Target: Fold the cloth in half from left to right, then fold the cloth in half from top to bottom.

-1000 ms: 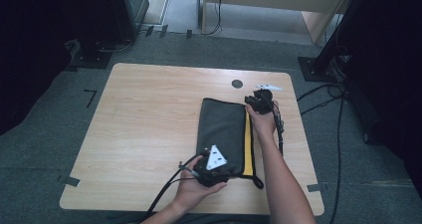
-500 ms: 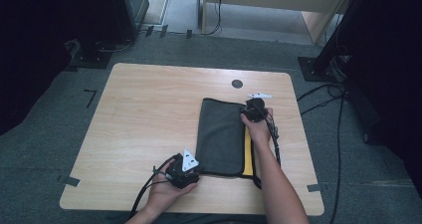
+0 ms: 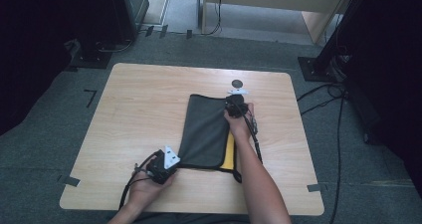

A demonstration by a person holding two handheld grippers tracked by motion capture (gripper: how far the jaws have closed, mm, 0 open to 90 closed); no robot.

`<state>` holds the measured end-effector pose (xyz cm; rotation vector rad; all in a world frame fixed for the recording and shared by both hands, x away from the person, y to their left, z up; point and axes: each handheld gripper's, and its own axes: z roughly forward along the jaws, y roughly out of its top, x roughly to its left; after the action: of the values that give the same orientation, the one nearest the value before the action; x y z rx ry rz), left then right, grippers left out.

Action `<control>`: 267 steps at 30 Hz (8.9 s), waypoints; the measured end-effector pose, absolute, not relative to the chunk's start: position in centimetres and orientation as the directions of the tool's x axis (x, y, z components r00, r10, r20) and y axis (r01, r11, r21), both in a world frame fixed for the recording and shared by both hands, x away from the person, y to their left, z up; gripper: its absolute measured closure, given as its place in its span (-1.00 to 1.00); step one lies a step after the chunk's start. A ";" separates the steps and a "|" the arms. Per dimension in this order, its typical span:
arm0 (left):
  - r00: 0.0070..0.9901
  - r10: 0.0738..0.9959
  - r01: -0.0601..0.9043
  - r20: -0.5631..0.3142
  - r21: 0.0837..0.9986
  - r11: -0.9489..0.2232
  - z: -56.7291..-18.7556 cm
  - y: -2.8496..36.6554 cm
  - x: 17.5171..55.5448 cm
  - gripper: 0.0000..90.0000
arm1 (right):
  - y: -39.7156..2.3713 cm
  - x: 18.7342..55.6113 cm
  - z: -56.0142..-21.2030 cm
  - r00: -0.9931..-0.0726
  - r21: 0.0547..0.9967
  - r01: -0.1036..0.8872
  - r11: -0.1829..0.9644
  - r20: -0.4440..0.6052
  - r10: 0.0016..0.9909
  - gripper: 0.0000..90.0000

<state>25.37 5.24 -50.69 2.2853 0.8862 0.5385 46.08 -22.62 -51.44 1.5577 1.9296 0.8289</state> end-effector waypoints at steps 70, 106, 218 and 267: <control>0.764 0.643 0.457 -0.052 0.747 -0.483 -50.8 11.3 24.3 -0.02 | -20.4 31.7 -47.2 -0.452 0.791 0.563 0.239 0.053 0.890 0.71; 0.807 0.590 0.413 -0.029 0.741 -0.529 -50.7 10.8 23.5 0.27 | -19.9 45.5 -50.1 -0.266 0.692 0.708 0.137 0.081 0.961 0.96; 0.775 0.629 0.477 -0.054 0.704 -0.527 -51.3 10.3 24.2 -0.14 | -21.7 45.1 -50.3 -0.295 0.706 0.702 0.097 0.165 0.941 0.09; 0.635 0.767 0.565 -0.094 0.734 -0.378 -49.9 11.4 25.2 -0.28 | -21.7 46.2 -50.7 -0.363 0.730 0.672 0.129 0.172 0.916 0.45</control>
<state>25.19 11.39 -49.92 2.0903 1.0365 0.3367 46.21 -21.73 -50.66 1.5438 2.0950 1.0800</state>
